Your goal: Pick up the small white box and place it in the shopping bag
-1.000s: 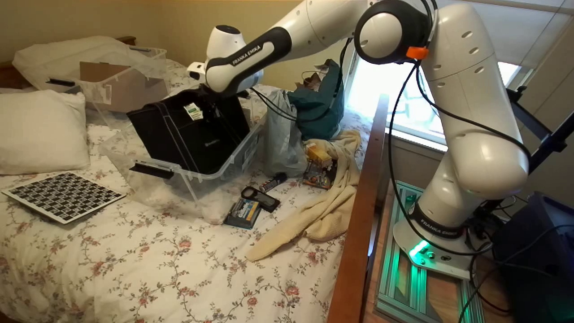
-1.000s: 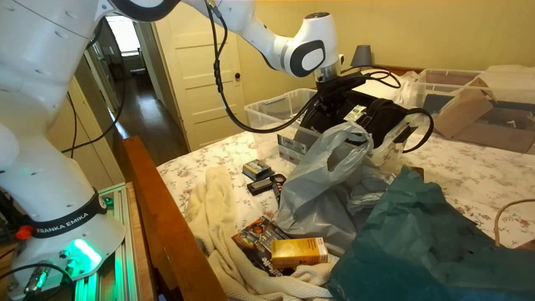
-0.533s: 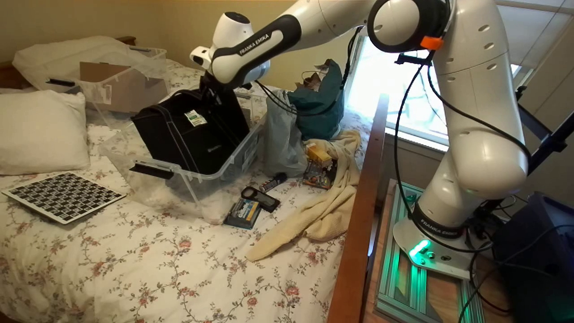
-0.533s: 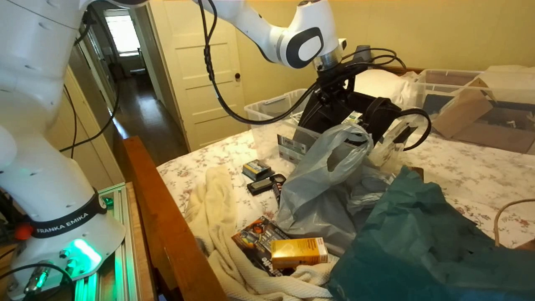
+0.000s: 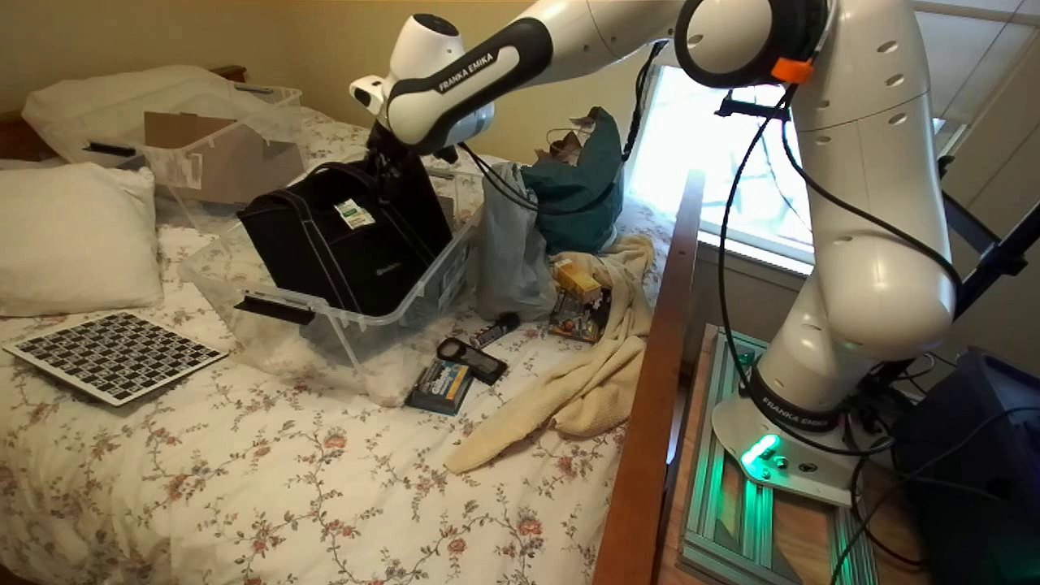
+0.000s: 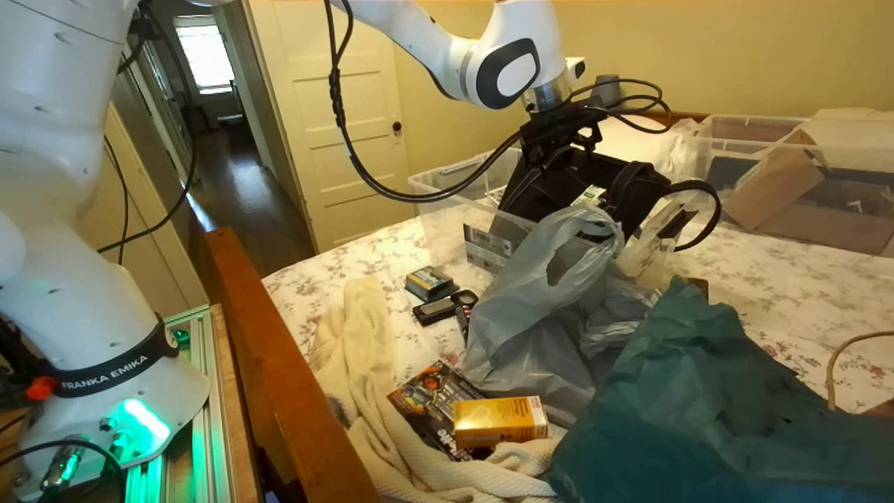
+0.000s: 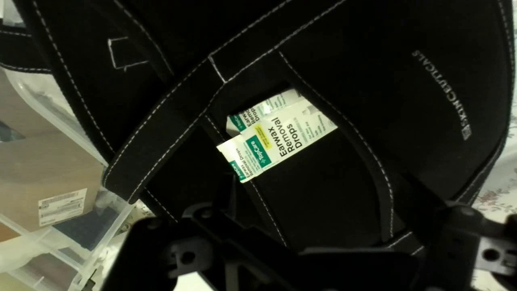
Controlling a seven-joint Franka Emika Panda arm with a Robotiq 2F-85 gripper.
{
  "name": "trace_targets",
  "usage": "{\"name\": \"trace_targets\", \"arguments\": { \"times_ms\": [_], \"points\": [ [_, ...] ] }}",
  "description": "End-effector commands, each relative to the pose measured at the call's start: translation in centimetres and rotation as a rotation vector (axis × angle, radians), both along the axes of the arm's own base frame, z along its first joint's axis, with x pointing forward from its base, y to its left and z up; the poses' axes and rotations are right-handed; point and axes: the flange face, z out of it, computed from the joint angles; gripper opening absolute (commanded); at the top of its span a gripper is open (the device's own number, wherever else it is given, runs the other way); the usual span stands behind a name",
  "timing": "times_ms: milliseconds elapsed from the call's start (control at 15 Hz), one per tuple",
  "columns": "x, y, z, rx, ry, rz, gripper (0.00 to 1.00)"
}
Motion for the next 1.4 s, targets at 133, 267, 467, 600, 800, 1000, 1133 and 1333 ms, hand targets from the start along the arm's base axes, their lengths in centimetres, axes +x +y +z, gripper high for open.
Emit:
{"name": "trace_targets", "arguments": {
  "times_ms": [133,267,467,600,800,1000,1133,1333],
  "points": [
    [1.1,1.7,-0.5,0.111,0.088,-0.115,1.0],
    [1.8,1.7,-0.6,0.151,0.097,-0.175,0.99],
    [3.2,1.1,-0.8,0.199,0.067,-0.289,0.69],
    [4.3,0.9,-1.1,0.244,0.04,-0.349,0.53],
    [5.7,0.9,-1.9,0.308,0.021,-0.408,0.33],
    [6.9,0.8,-2.7,0.358,-0.016,-0.451,0.12],
    [7.8,0.4,-3.2,0.383,-0.057,-0.484,0.01],
    [8.8,0.1,-4.0,0.398,-0.115,-0.517,0.0]
  ]
}}
